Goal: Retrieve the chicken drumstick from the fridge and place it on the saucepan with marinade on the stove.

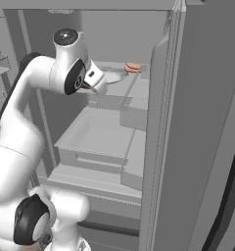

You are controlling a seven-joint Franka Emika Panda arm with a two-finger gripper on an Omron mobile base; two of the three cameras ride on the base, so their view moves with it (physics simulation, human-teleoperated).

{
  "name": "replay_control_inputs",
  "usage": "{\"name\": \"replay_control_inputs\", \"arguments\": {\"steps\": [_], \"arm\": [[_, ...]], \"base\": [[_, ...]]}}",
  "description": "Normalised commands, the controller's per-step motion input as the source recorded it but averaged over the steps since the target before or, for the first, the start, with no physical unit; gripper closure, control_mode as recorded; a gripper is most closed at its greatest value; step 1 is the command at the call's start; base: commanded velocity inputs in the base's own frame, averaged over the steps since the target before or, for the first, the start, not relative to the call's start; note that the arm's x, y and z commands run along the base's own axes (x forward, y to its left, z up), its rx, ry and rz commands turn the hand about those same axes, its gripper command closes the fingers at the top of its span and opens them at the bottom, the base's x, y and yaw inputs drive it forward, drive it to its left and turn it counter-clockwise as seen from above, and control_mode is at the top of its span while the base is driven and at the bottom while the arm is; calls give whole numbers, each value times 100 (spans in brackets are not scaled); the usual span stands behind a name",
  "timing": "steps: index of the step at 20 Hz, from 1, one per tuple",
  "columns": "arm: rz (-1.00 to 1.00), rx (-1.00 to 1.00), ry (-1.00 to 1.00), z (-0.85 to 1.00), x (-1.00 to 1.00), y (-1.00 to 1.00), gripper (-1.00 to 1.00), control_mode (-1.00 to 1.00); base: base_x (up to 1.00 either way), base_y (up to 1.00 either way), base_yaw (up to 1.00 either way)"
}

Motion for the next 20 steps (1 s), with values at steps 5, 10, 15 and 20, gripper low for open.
{"name": "replay_control_inputs", "arguments": {"steps": [5, 10, 15, 20], "arm": [[16, 0, 1, 0, -100, 7, 100, -100], [9, 0, 0, -13, -98, 0, 100, -100], [8, 0, 0, -51, -73, 0, 100, -100], [7, 0, 0, -49, -47, 0, 100, -100]], "base": [[0, 0, 0], [0, 0, 0], [0, 0, 0], [0, 0, 0]]}}
